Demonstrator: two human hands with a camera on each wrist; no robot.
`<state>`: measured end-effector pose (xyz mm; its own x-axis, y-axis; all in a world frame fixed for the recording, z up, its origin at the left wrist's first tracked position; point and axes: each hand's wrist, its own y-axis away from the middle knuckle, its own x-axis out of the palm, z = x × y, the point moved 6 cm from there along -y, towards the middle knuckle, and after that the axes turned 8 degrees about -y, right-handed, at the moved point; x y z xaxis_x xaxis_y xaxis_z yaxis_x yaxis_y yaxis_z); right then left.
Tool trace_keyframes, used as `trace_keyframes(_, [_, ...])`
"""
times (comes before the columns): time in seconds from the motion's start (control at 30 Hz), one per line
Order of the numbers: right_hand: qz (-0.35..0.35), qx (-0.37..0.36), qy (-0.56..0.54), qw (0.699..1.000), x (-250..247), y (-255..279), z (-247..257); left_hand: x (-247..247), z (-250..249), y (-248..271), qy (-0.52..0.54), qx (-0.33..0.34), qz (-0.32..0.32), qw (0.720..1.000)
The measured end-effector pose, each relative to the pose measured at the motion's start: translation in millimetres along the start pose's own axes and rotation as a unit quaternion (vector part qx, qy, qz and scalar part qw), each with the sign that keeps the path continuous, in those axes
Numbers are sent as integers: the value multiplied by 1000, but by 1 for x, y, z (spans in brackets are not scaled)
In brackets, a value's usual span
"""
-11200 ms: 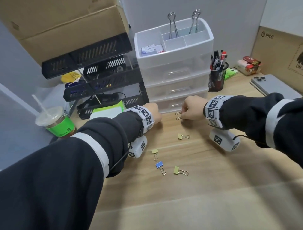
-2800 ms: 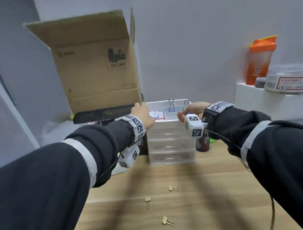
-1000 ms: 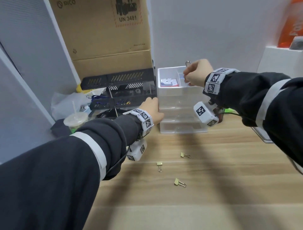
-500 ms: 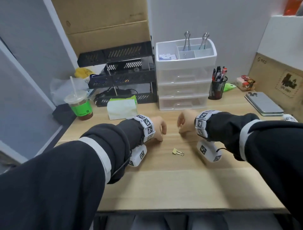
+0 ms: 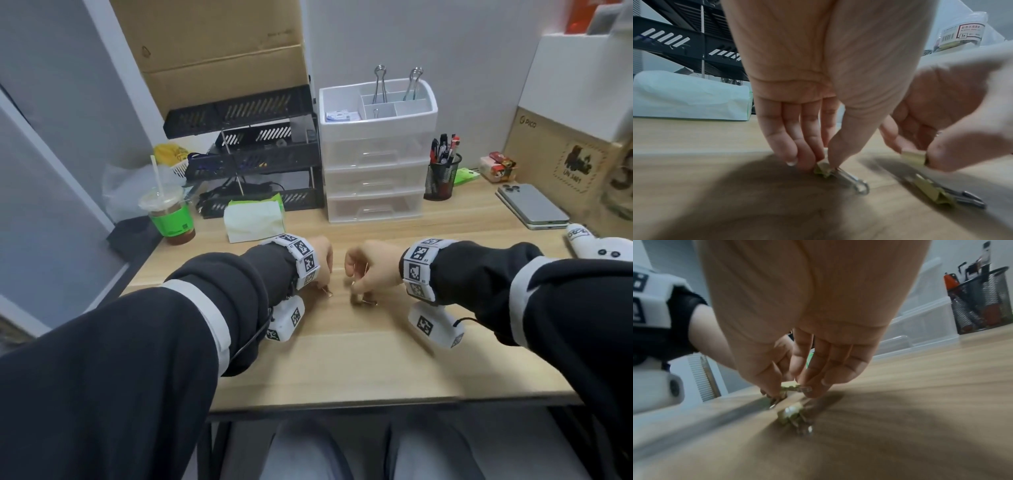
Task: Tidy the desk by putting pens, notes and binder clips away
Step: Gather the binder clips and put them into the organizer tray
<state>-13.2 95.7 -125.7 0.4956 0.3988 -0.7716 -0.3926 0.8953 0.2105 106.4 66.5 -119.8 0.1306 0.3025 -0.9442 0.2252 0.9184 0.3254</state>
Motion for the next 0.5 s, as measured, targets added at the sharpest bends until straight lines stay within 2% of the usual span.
trace_keyframes(0.27, [31,19,31,999,13,10,3,8,-1,13,1,27,14,1000])
trace_keyframes(0.4, [22,-7,58,998,16,14,11,11,-1,13,30,62,45,997])
trace_keyframes(0.5, [21,-21,85,996,19,12,17,10,1,13,30,61,33,997])
